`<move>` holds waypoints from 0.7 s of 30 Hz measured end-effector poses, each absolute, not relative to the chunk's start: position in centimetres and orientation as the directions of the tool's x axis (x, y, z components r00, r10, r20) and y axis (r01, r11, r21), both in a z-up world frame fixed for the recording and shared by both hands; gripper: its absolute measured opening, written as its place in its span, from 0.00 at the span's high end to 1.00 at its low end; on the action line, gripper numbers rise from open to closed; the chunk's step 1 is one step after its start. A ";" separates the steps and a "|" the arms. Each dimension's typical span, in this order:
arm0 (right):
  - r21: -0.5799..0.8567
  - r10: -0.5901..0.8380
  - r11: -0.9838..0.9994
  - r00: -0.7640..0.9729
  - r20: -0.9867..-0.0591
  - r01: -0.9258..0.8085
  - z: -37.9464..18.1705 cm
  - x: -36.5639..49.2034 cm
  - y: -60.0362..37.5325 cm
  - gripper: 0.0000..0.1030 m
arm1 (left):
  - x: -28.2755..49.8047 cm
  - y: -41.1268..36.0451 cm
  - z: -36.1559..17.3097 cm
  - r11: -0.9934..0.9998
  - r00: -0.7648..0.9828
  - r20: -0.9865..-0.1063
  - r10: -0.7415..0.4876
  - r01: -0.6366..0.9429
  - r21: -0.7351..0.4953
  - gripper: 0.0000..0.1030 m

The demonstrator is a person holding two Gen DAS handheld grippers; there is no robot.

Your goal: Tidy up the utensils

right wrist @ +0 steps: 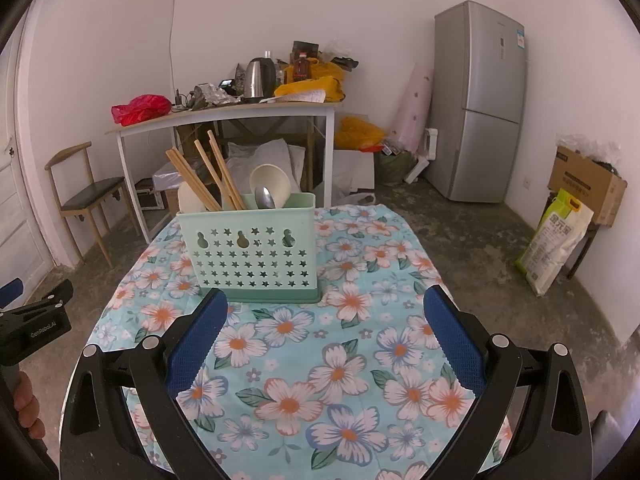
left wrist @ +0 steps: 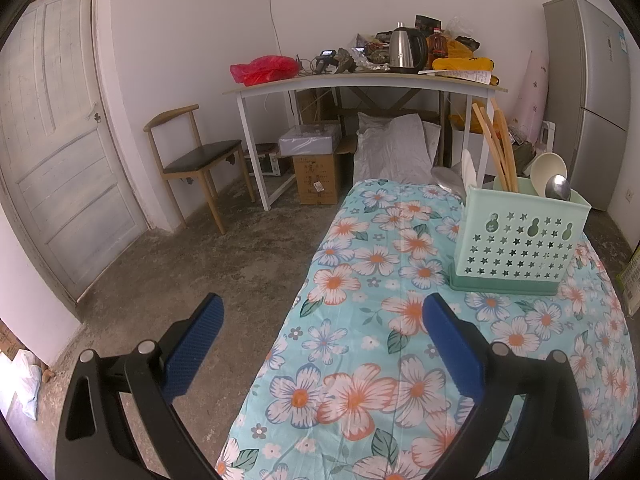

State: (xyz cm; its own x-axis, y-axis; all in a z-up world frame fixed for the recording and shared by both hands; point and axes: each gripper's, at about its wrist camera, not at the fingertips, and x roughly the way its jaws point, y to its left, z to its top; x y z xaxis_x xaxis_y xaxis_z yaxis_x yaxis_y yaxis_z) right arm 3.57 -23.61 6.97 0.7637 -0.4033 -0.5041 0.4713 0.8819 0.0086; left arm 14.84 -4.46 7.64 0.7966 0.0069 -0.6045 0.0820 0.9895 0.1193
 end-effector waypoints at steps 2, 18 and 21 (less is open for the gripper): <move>0.009 -0.403 0.882 0.764 -0.504 0.472 7.0 3.6 -23.6 0.08 | 14.8 -4.5 7.6 0.989 0.797 -0.604 0.008 0.082 0.120 0.05; 0.004 -0.400 0.886 0.767 -0.501 0.464 7.0 3.9 -23.5 0.08 | 14.9 -4.4 7.6 0.990 0.797 -0.604 0.007 0.082 0.119 0.05; 0.004 -0.400 0.886 0.768 -0.501 0.464 7.1 3.9 -23.5 0.08 | 14.9 -4.4 7.6 0.989 0.796 -0.605 0.006 0.082 0.119 0.05</move>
State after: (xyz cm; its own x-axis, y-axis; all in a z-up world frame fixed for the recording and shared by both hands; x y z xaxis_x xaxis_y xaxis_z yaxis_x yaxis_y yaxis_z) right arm 3.91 -23.52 7.05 0.7677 -0.4002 -0.5005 0.4641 0.8858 0.0036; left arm 14.90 -4.39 7.62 0.7961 0.0064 -0.6051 0.0824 0.9895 0.1189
